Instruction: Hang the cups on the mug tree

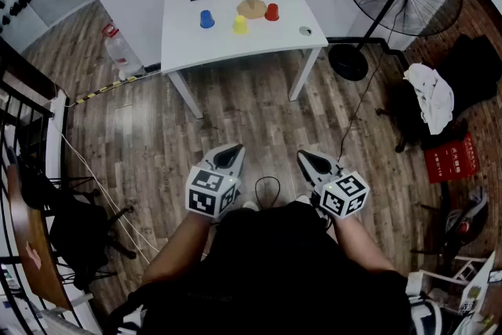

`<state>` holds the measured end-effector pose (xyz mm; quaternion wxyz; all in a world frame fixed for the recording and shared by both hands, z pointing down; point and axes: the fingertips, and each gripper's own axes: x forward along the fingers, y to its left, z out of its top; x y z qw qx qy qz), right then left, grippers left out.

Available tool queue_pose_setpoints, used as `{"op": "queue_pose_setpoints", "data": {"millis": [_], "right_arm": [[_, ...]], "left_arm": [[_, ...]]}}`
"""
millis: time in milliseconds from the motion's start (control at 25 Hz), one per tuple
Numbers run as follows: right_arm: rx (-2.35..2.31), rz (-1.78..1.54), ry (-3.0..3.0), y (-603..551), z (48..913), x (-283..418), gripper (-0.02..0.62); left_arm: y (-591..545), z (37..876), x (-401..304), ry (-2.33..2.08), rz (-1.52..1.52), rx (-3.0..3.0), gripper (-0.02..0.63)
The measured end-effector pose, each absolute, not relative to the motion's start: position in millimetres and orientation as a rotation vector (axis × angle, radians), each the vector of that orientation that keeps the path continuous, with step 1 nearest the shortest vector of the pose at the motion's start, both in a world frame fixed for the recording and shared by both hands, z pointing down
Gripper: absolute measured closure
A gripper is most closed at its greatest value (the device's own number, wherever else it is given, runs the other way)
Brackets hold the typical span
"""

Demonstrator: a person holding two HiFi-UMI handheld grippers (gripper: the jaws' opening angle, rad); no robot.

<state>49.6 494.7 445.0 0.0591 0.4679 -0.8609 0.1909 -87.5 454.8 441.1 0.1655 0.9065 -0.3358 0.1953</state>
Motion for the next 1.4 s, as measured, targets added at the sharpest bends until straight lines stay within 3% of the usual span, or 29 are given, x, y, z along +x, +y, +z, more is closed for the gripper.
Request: {"op": "queue_pose_setpoints", "data": {"millis": [1400], "right_arm": [[1.312, 0.558, -2.638, 470.9, 439.8, 21.8, 0.598]], "left_arm": [[431.4, 444.5, -101.4, -0.960, 0.468, 2.527, 0.589]]}}
